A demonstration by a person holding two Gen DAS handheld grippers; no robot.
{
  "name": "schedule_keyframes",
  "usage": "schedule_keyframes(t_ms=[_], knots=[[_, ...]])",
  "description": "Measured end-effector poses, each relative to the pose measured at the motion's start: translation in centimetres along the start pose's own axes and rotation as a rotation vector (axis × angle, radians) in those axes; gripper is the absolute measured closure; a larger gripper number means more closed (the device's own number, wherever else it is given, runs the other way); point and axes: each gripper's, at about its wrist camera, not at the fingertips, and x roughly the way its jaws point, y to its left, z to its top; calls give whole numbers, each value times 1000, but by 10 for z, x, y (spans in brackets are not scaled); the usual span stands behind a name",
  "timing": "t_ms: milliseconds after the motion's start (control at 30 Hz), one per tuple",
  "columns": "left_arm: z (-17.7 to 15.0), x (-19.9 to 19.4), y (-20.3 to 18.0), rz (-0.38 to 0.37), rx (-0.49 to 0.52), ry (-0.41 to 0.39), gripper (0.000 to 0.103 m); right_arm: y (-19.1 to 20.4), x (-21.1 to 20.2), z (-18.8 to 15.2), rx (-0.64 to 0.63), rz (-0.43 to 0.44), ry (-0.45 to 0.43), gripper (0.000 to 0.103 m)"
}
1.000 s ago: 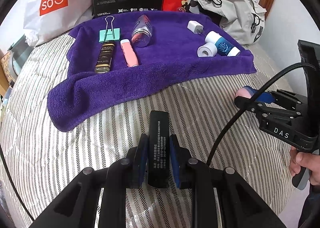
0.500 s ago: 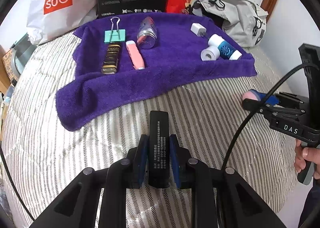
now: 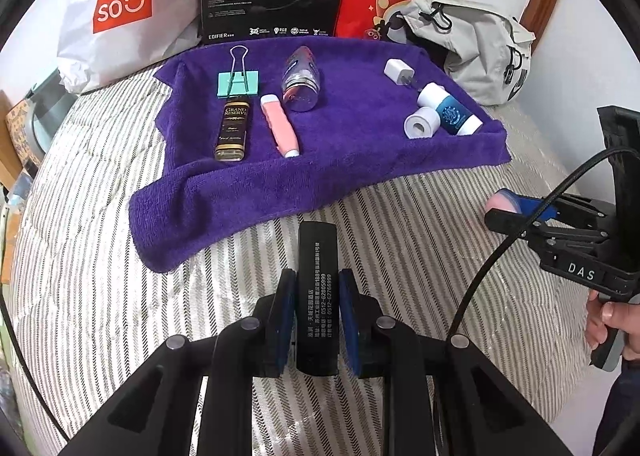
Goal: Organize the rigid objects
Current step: 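Lower the black stick onto the towel with the left tool while the right tool places the pink container there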
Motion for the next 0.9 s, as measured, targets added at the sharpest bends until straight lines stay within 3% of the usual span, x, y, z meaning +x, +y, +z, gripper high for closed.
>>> schedule_keyframes(t_ms=[467, 667, 900], knots=[[21, -18, -4, 13, 27, -46, 82, 4, 1, 11, -27, 10, 11, 65], [45, -22, -3, 15, 38, -75, 82, 7, 0, 17, -39, 28, 6, 65], [80, 1, -3, 7, 45, -73, 82, 7, -9, 22, -52, 38, -10, 65]])
